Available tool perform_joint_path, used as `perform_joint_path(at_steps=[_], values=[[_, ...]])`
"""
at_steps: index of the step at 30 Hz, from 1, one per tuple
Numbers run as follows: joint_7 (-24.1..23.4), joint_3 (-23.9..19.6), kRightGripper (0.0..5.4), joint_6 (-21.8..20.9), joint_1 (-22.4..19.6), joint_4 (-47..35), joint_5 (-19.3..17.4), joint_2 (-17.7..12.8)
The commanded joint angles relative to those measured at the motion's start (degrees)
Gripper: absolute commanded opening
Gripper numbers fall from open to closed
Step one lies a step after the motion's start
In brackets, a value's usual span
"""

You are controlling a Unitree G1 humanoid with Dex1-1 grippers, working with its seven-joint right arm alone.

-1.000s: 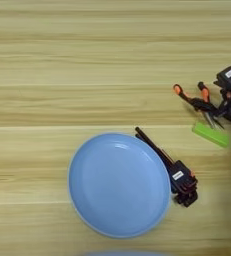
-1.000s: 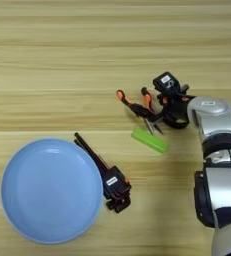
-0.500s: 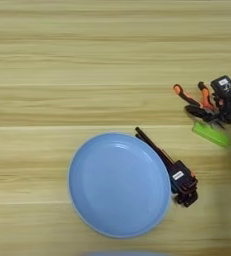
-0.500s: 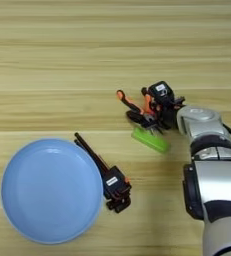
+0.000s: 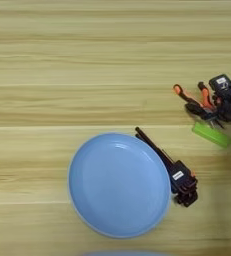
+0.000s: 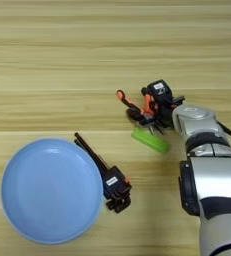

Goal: Move the objects on the table

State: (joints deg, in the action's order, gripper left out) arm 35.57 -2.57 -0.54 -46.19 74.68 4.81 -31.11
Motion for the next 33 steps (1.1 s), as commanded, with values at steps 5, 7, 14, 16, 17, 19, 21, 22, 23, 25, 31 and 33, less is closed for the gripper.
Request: perform_joint_path(at_steps=[5, 7, 14, 16, 17, 19, 21, 22, 23, 25, 31, 33], values=[[0.61, -1.08, 5.38, 1.74, -3.94, -1.03, -0.99, 0.30], [0.64, -1.00, 5.38, 1.83, -3.66, -0.89, -0.79, 0.49], [1.09, -1.34, 5.38, 2.42, -3.31, -0.50, -0.72, 0.79], [1.23, -1.32, 5.38, 2.41, -3.24, -0.50, -0.62, 0.81], [1.25, -1.27, 5.23, 2.39, -3.21, -0.51, -0.54, 0.81], [1.22, -1.20, 5.00, 2.35, -3.15, -0.51, -0.41, 0.83], [1.22, -1.02, 4.91, 2.24, -3.04, -0.52, -0.21, 0.97], [1.24, -0.96, 4.74, 2.19, -3.00, -0.52, -0.13, 1.02], [1.26, -0.92, 4.66, 2.15, -2.96, -0.53, -0.08, 1.07], [1.23, -0.79, 4.45, 2.00, -2.89, -0.56, 0.06, 1.15], [1.36, -0.38, 3.91, 1.50, -2.74, -0.68, 0.32, 1.25], [1.32, -0.27, 3.69, 1.37, -2.72, -0.70, 0.34, 1.27]])
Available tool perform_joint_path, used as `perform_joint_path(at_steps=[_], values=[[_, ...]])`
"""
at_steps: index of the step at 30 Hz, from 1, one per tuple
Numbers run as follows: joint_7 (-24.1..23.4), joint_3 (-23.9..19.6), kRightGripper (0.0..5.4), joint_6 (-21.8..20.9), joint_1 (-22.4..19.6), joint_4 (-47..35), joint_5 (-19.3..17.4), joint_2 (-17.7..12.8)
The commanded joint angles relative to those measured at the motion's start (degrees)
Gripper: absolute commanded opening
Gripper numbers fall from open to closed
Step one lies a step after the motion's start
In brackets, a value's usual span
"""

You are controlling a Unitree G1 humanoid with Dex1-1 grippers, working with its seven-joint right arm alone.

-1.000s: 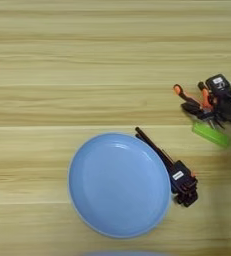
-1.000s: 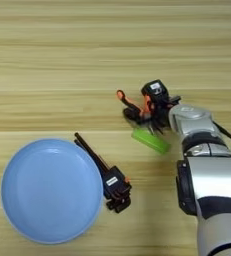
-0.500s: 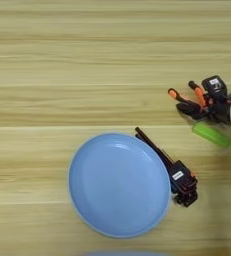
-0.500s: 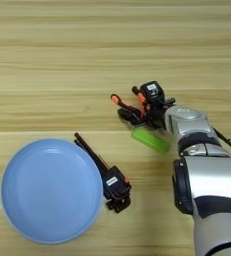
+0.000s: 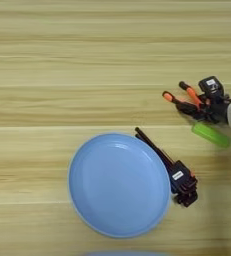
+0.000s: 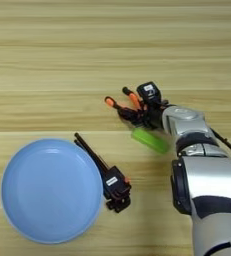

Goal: Move the objects on the table

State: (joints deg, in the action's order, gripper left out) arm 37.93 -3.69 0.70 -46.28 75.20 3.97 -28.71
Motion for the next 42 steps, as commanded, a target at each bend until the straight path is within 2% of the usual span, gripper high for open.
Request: perform_joint_path(at_steps=[1, 13, 23, 31, 37, 42], values=[[-1.00, 0.87, 3.64, 0.09, -2.63, -1.22, 1.15, -1.14], [-0.99, 1.30, 2.57, -0.23, -2.51, -1.20, 1.11, -1.18], [-0.63, 1.40, 2.48, -0.83, -2.82, -1.42, 0.90, -1.11], [2.17, 1.82, 2.42, -3.43, -3.45, -4.00, 0.36, -0.09], [5.95, 2.26, 2.42, -5.09, -2.74, -9.89, -0.46, 0.66], [8.16, 2.24, 2.42, -4.43, -0.93, -16.49, -1.17, 0.80]])
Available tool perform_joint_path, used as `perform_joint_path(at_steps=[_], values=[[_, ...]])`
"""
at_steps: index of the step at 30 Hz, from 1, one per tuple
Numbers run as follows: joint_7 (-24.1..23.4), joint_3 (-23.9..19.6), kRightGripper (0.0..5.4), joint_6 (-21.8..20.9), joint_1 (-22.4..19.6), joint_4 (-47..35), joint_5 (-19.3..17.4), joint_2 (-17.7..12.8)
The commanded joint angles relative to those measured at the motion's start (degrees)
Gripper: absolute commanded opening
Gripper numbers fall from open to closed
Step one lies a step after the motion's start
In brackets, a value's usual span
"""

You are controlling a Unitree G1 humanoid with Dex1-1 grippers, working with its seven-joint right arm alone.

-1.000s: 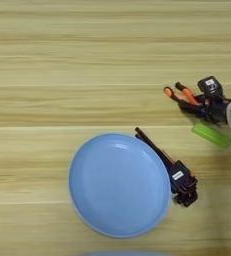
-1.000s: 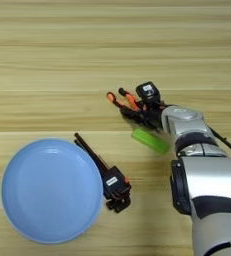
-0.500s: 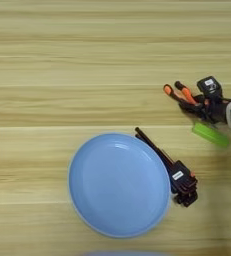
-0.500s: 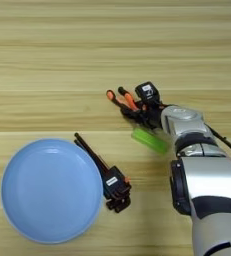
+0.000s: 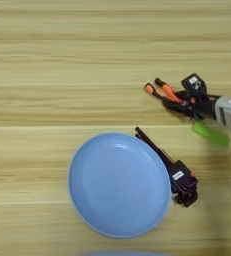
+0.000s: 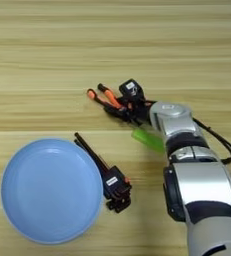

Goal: Move the objects on the table

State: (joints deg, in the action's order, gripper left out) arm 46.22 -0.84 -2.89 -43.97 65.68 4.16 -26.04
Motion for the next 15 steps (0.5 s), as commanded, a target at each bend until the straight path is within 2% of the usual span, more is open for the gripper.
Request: perform_joint_path(at_steps=[1, 9, 15], values=[[0.33, -0.64, 2.42, -0.53, -2.78, -8.43, -1.58, -1.84], [2.60, -0.01, 2.42, 3.53, 2.15, -22.14, -2.80, -1.38], [3.02, 1.01, 2.42, 5.92, 4.48, -25.87, -2.56, -0.63]])
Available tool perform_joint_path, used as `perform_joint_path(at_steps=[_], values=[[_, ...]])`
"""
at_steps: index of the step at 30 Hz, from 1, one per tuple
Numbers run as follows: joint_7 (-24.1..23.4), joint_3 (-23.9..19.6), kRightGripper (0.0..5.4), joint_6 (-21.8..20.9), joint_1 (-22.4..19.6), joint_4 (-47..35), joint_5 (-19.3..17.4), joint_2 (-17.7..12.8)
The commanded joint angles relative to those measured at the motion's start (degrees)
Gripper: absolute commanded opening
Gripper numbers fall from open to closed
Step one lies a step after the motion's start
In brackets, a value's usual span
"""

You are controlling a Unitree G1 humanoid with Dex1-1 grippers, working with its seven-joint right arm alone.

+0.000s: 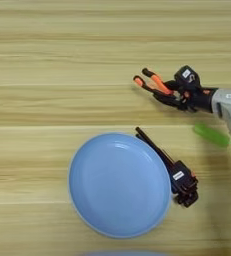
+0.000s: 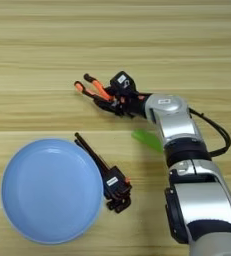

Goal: Move the objects on the table

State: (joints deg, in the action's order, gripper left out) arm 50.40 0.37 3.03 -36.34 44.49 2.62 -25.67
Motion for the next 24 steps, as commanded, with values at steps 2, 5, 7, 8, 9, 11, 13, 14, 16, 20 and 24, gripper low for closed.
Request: perform_joint_path(at_steps=[2, 5, 7, 8, 9, 11, 13, 14, 16, 20, 24], values=[[-1.16, 0.19, 2.42, 0.39, -2.70, -4.72, -0.91, -0.59], [-0.88, 1.03, 2.42, 0.74, -2.14, -4.17, -0.64, 0.25], [-0.62, 1.72, 2.42, 0.83, -1.87, -3.57, -0.51, 0.72], [-0.58, 1.97, 2.42, 0.86, -1.76, -3.25, -0.48, 0.99], [-0.51, 2.20, 2.42, 0.87, -1.62, -3.08, -0.48, 1.21], [-0.39, 2.57, 2.42, 0.86, -1.38, -2.98, -0.46, 1.49], [-0.30, 2.88, 2.42, 0.84, -1.23, -2.94, -0.39, 1.63], [-0.21, 3.01, 2.42, 0.82, -1.19, -2.82, -0.37, 1.71], [-0.14, 3.22, 2.42, 0.75, -1.17, -2.51, -0.35, 1.80], [-0.41, 3.62, 2.42, 0.54, -1.24, -1.69, -0.02, 1.97], [-0.65, 3.86, 2.38, 0.46, -1.45, -0.98, 0.13, 2.06]])
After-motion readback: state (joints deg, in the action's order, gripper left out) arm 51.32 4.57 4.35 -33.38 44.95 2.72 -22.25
